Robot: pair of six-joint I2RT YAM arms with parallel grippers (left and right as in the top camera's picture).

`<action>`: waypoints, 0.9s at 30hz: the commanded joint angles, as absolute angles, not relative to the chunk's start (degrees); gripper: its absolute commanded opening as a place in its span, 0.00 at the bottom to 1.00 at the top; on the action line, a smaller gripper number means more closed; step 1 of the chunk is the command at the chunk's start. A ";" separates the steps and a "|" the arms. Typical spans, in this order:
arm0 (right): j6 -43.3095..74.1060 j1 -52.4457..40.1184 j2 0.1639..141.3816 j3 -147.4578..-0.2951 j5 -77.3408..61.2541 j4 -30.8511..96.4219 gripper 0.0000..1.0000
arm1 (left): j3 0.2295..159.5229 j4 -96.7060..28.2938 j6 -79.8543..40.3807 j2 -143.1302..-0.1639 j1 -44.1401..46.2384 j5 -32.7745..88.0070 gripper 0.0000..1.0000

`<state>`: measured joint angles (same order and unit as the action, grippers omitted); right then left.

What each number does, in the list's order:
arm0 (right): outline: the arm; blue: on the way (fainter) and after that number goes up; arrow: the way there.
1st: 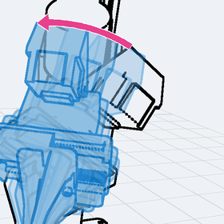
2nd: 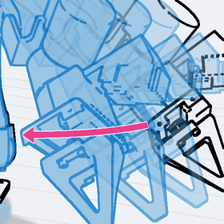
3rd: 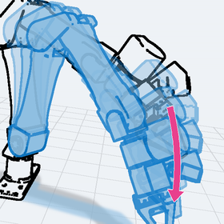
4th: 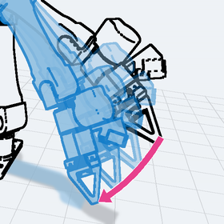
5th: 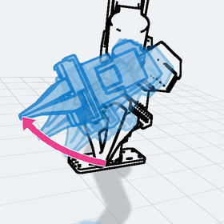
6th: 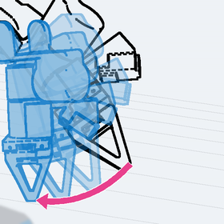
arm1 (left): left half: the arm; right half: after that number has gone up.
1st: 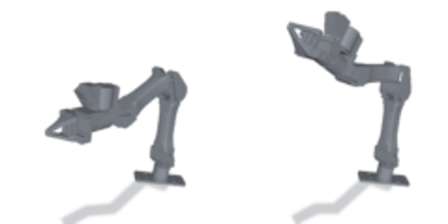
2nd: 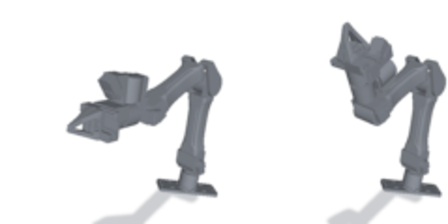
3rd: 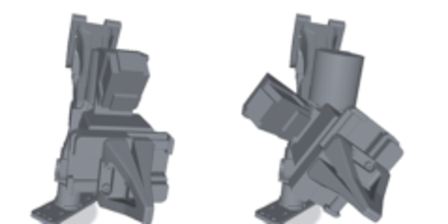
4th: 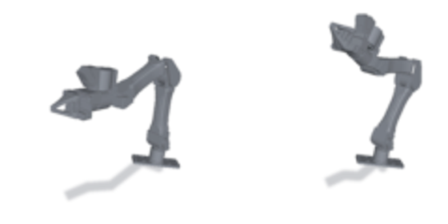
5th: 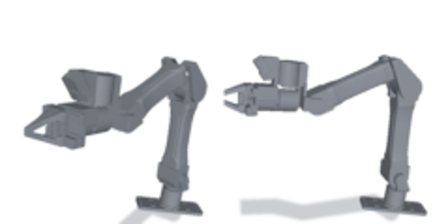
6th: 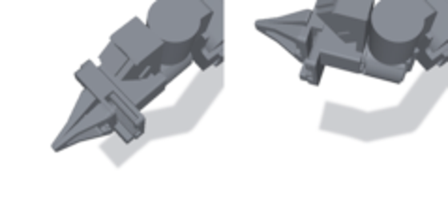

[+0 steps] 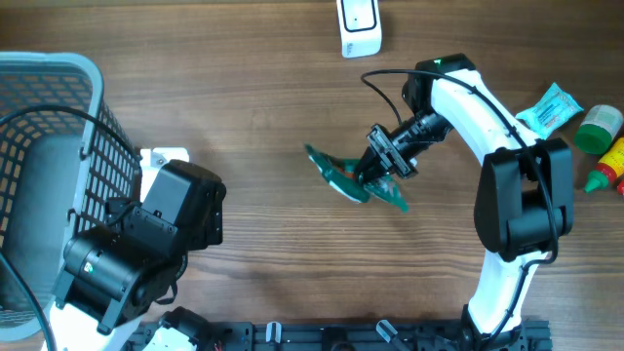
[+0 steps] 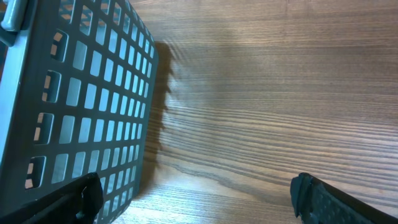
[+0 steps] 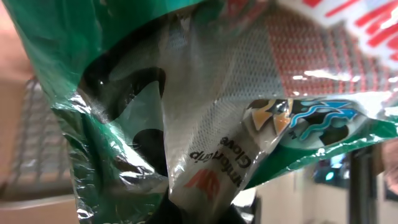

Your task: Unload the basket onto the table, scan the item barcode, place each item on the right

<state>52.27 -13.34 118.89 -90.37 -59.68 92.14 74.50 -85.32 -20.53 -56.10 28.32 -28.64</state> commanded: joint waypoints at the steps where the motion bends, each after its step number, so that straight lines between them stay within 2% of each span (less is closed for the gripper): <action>1: 52.53 -13.43 119.09 -91.13 -68.66 92.36 0.05 | 74.35 -85.32 -21.50 -56.03 27.83 -28.56 1.00; 3: 48.47 -13.43 119.09 -91.13 -66.00 92.36 0.04 | 74.35 -85.32 -21.50 -56.03 27.83 -28.56 1.00; 5: 39.24 -13.39 119.09 -91.13 -61.04 92.18 0.04 | 74.35 -85.32 -21.50 -56.03 27.83 -28.56 1.00; 11: 26.11 -13.30 118.67 -91.13 -55.27 92.36 0.04 | 74.35 -85.32 -21.50 -56.03 27.83 -28.56 1.00; 17: 20.97 -13.32 110.41 -91.13 -53.89 92.33 0.04 | 74.35 -85.19 -21.52 -56.03 27.83 -28.58 1.00; 19: 21.04 -13.32 105.73 -91.13 -51.11 92.33 0.04 | 74.32 -80.71 -21.50 -56.03 27.83 -26.02 1.00; 23: 17.39 -13.52 95.94 -91.13 -42.59 89.52 0.05 | 74.30 -68.12 -21.50 -56.05 27.83 -11.99 1.00; 27: 8.10 -14.02 89.95 -91.13 -40.36 89.86 0.04 | 74.24 -57.08 -21.52 -56.93 27.83 -11.29 1.00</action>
